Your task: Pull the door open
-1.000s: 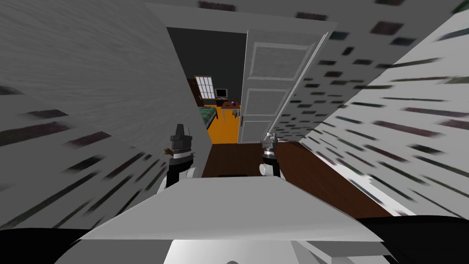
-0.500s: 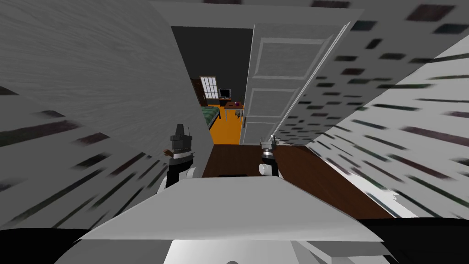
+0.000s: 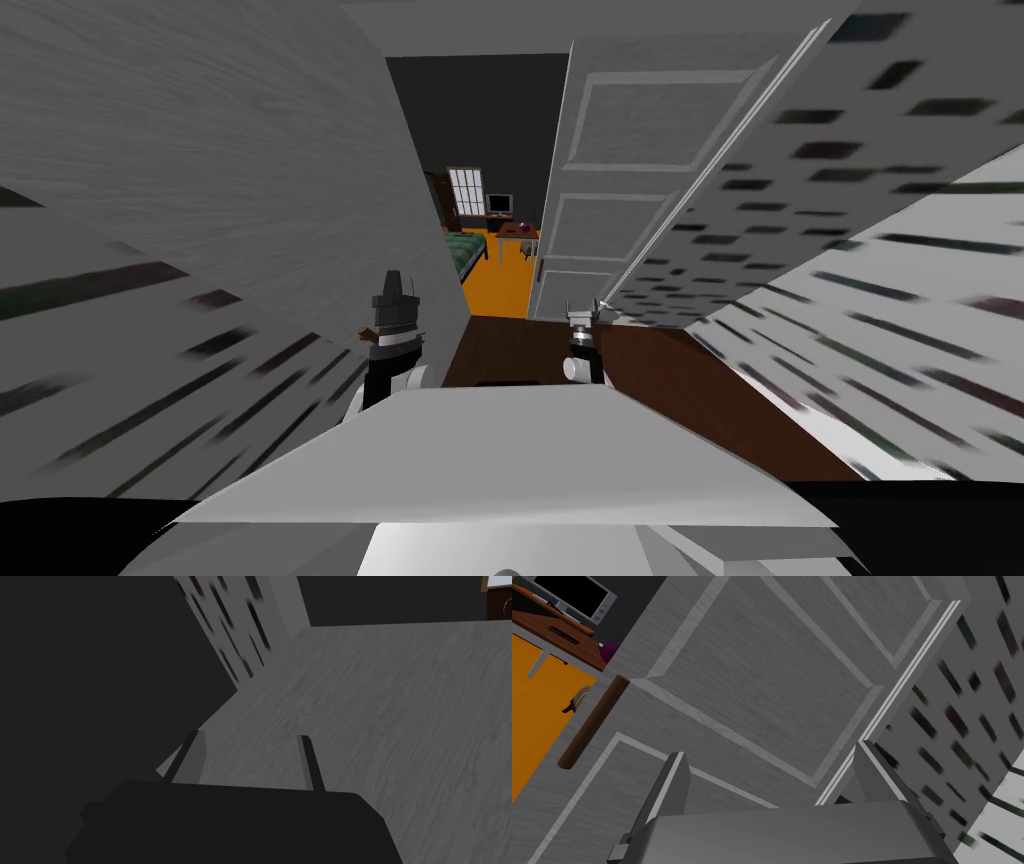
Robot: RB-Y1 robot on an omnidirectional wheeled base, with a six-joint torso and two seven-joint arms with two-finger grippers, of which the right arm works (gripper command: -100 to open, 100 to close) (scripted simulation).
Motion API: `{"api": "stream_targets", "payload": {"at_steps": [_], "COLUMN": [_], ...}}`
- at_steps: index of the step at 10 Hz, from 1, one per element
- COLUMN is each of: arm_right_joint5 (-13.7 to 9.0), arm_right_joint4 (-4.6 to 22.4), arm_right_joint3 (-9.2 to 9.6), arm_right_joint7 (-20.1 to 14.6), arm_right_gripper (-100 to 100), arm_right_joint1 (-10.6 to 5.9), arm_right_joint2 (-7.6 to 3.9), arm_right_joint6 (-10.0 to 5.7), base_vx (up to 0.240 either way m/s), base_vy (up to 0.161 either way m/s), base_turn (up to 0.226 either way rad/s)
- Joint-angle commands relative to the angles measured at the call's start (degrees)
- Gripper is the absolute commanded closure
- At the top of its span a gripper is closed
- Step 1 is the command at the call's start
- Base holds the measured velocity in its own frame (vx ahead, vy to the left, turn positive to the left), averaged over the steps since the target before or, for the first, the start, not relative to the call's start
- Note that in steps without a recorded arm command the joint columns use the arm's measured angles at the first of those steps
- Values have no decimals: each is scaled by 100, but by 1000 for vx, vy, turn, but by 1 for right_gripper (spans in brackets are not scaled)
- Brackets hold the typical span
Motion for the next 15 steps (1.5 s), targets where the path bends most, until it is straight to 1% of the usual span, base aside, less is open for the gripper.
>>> {"api": "stream_targets", "payload": {"at_steps": [1,15], "arm_right_joint5": [-94,-906], "arm_right_joint4": [205,2077], "arm_right_joint3": [0,-50], "arm_right_joint7": [-164,-1509], "arm_right_gripper": [-100,-100], "arm_right_joint1": [-64,-726], "arm_right_joint2": [-6,-76], "arm_right_joint6": [-46,-456], "base_vx": [105,90], "base_vy": [-30,-40], "base_turn": [124,123]}}
